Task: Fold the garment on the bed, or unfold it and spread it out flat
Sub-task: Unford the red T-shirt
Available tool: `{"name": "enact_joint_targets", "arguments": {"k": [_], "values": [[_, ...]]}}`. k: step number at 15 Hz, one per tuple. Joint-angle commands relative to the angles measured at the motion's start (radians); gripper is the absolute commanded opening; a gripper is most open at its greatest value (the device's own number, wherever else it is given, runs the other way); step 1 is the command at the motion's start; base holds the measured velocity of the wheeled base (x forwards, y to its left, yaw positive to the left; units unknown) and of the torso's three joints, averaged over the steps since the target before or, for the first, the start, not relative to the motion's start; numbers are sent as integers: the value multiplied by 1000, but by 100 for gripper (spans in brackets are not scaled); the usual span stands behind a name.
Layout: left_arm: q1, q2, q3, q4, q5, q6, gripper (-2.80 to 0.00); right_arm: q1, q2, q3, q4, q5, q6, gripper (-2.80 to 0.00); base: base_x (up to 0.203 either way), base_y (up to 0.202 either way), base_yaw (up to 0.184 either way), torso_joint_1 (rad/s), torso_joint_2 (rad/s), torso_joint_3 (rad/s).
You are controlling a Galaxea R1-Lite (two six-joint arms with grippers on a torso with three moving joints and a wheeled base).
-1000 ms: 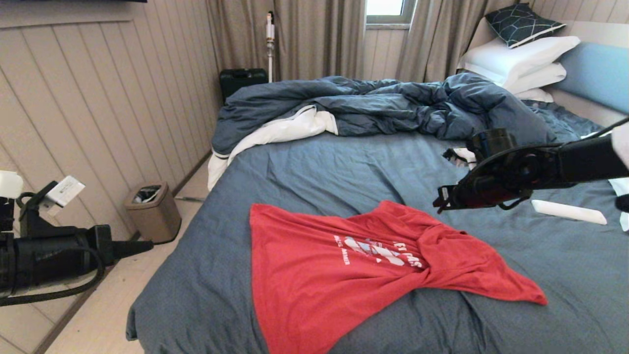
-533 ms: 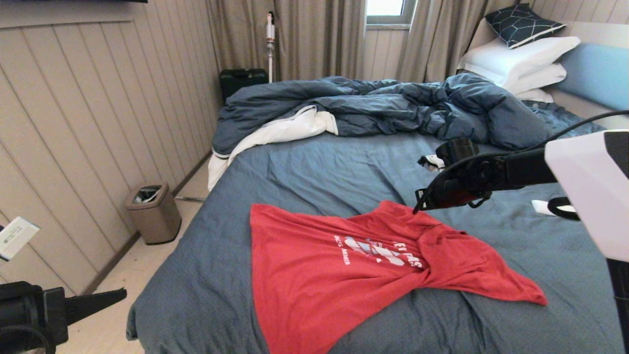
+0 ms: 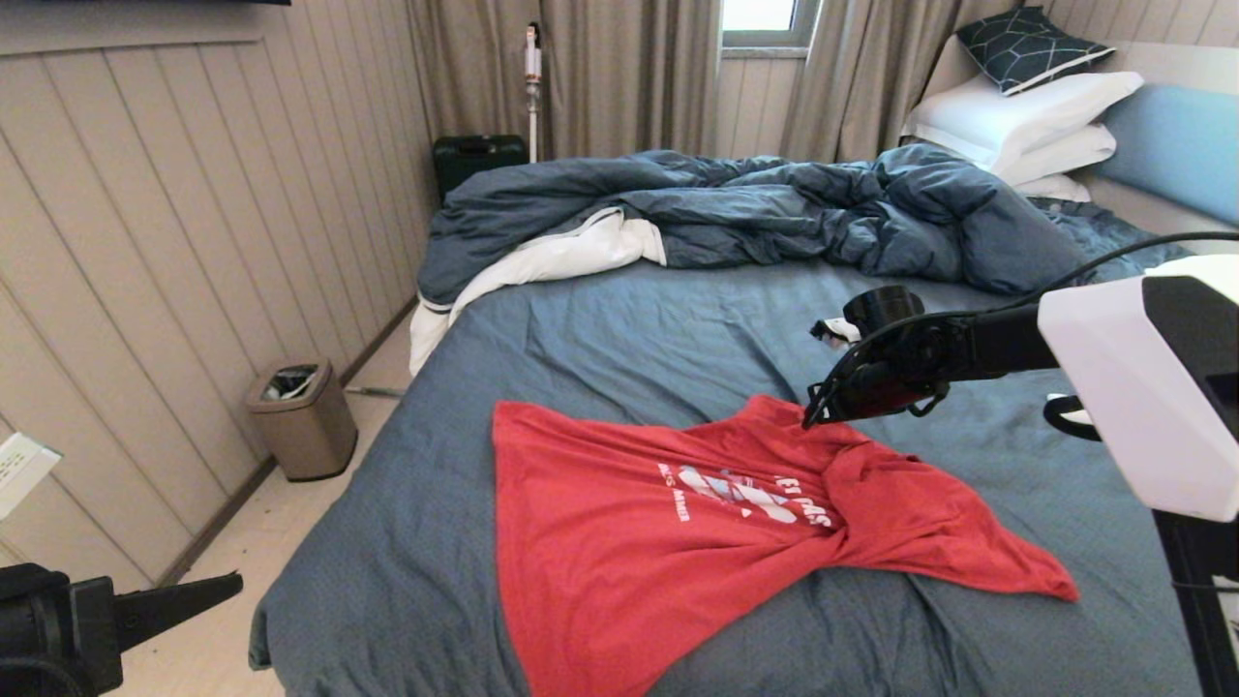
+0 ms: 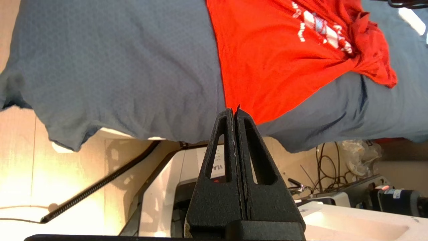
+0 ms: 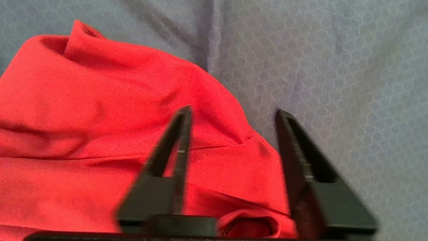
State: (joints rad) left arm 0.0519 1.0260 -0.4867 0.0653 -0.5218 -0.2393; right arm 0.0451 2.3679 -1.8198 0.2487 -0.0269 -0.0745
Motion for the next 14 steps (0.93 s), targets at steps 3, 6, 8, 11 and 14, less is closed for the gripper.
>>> {"name": "enact_joint_targets", "arguments": {"k": [3,6,8,11,14], "values": [[0,8,4,-1,-4,0,-280,6,0,29,0,5,1,0,0,0,0,0,0,0],[-1,8,7,1,-7,0,-280,21,40,20,1,4,-1,0,0,0,0,0,0,0],[-1,12,10,-1,-7,0,-280,22,57,8,0,1,-2,-280,0,0,0,0,0,0],[-1,23,8,-1,-9,0,-280,16,62,-14,0,-1,1,-280,0,0,0,0,0,0],[0,-17,55,-7,34,5,-280,9,68,-66,1,-2,3,-280,0,0,0,0,0,0]]}}
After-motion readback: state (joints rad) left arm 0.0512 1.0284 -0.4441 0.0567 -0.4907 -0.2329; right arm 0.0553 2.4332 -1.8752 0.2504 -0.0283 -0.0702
